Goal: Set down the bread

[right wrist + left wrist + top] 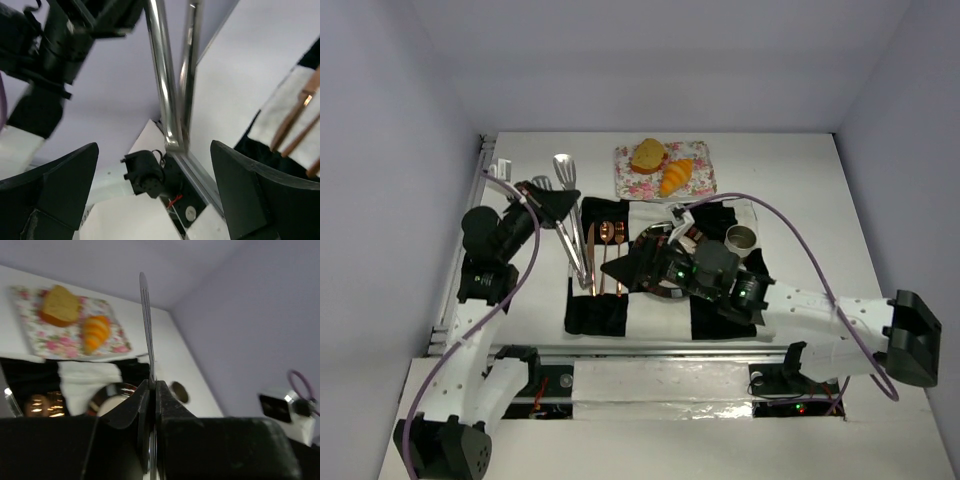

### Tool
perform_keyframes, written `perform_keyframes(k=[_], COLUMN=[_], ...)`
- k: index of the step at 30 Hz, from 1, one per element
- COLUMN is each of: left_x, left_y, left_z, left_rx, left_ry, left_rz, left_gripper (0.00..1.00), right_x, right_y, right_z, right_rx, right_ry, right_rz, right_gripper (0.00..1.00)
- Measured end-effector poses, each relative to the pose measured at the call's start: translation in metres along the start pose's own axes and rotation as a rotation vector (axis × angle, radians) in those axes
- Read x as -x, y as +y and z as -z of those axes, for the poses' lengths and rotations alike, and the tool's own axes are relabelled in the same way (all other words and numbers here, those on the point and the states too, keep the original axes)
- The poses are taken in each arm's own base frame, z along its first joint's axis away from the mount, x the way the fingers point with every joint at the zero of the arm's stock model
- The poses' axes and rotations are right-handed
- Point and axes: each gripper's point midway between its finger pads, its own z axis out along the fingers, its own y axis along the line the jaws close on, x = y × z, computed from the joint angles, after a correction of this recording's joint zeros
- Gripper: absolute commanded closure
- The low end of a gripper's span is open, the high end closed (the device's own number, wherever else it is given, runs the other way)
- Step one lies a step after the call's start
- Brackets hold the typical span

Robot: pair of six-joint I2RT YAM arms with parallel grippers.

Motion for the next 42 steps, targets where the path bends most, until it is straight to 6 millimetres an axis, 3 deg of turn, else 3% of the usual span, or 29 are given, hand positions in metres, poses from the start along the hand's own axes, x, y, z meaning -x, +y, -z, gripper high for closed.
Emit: perform_keyframes(k=[5,11,15,26,29,30,31,33,34,37,42], left_x=[-0.024,-0.021,-0.023,-0.032,-0.033,-0.033,-0.034,-0.035,-0.034,-0.035,-0.036], left_y=[-0.031,-0.073,-0.084,-0.09,-0.091,-0.091,-0.092,-0.092,-0.093,-0.097,-0.105], left_z=[0.017,0.042,0.055,0.063,0.064,0.064,0.064,0.065,0.066,0.07,0.078], left_rx=[-0.211,-0.445,-0.553,-0.616,-0.622,-0.623,-0.623,-0.626,-0.631,-0.648,-0.673], left_ry=[0.035,0.004,-0.01,0.064,0.074,0.078,0.083,0.088,0.088,0.088,0.092], left_rz=[0.129,0.168,0.21,0.352,0.353,0.353,0.352,0.354,0.35,0.324,0.238], left_gripper=[1.0,1.0,1.0,1.0,1.0,0.96,0.82,0.66,0.5,0.28,0.11], right_x=[-0.012,-0.044,-0.049,-0.043,-0.041,-0.042,-0.041,-0.039,-0.037,-0.027,0.0], right_y=[0.007,-0.008,0.001,0.037,0.045,0.044,0.043,0.042,0.04,0.038,0.04], right_z=[-0.033,-0.054,-0.058,-0.056,-0.051,-0.049,-0.048,-0.044,-0.042,-0.038,-0.029], right_rx=[0.049,0.057,0.112,0.34,0.384,0.387,0.388,0.38,0.371,0.34,0.31], right_ry=[0.032,0.122,0.14,0.091,0.075,0.073,0.068,0.058,0.05,0.02,-0.046], right_rz=[0.015,0.012,-0.004,-0.122,-0.154,-0.159,-0.163,-0.168,-0.172,-0.177,-0.173], right_gripper=[0.0,0.0,0.03,0.41,0.46,0.47,0.49,0.5,0.5,0.51,0.52])
